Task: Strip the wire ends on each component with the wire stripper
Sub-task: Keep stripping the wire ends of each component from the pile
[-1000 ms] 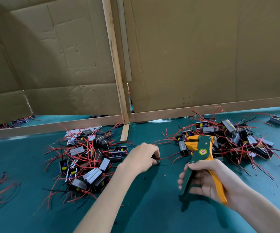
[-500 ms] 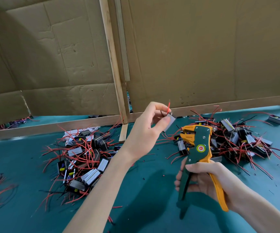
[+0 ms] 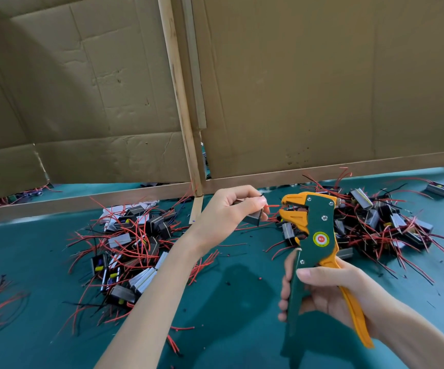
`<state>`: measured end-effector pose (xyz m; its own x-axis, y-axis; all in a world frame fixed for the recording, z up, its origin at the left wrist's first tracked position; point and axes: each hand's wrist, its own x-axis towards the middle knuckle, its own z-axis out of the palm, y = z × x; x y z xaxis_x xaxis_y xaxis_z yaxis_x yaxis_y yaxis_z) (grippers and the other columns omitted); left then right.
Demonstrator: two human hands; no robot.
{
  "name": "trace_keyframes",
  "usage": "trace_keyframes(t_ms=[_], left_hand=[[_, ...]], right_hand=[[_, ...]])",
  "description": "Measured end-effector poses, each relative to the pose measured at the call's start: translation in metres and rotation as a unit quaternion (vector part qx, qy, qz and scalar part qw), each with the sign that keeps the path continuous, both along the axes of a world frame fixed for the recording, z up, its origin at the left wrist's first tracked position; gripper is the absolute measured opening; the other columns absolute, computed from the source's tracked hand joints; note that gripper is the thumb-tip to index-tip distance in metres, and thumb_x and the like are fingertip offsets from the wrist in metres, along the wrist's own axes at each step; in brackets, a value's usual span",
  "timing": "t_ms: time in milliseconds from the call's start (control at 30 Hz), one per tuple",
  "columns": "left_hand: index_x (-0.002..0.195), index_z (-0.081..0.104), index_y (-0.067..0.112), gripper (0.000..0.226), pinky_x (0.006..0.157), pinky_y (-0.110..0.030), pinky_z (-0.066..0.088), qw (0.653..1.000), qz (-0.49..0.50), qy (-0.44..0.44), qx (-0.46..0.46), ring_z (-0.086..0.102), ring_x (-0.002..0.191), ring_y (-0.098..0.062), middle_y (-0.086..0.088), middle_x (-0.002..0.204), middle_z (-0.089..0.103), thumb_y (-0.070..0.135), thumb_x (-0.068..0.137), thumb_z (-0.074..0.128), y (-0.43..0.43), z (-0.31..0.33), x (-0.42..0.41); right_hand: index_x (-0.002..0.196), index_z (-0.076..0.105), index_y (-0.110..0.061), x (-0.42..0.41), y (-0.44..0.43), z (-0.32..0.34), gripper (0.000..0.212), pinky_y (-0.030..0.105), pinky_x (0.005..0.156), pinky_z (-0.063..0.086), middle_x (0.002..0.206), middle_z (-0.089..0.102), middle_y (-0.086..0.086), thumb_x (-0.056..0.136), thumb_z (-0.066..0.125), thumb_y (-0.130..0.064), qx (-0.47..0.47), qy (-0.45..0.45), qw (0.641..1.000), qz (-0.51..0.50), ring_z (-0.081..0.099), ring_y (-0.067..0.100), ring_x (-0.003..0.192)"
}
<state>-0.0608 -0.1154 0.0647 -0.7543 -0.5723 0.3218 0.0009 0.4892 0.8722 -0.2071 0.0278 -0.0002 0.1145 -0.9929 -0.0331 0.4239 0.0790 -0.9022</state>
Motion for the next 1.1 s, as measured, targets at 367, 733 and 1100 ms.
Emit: trace_keyframes(t_ms=[367,733,1100], left_hand=[[0.076,0.065,0.008,0.019,0.069,-0.014,0.048,0.997,-0.049,-0.028,0.051,0.063,0.069,-0.008,-0.001,0.072,0.066,0.009,0.094,0.056,-0.001,0.001,0.005],[0.076,0.065,0.013,0.021,0.068,-0.018,0.049,0.995,-0.049,-0.071,0.057,0.06,0.065,-0.012,0.0,0.072,0.067,0.015,0.095,0.056,-0.006,0.001,0.007],[0.088,0.048,0.017,0.015,0.068,-0.024,0.05,0.996,0.029,-0.081,0.008,0.062,0.08,-0.012,-0.003,0.098,0.073,0.025,0.101,0.046,-0.01,-0.002,0.005]], right_hand=[[0.081,0.062,0.005,0.002,0.003,0.001,0.024,0.057,0.071,0.054,0.078,0.058,0.031,0.066,0.074,-0.01,0.0,0.029,0.999,0.018,0.062,0.042,0.07],[0.059,0.05,-0.007,0.01,0.003,-0.008,0.044,0.029,0.041,0.045,0.054,0.045,0.017,0.056,0.081,-0.037,0.063,0.101,0.989,-0.083,0.046,0.024,0.04],[0.084,0.067,-0.001,-0.011,-0.005,-0.004,0.046,0.053,0.073,0.055,0.081,0.059,0.026,0.048,0.09,-0.017,-0.016,-0.044,0.997,-0.053,0.064,0.043,0.076]])
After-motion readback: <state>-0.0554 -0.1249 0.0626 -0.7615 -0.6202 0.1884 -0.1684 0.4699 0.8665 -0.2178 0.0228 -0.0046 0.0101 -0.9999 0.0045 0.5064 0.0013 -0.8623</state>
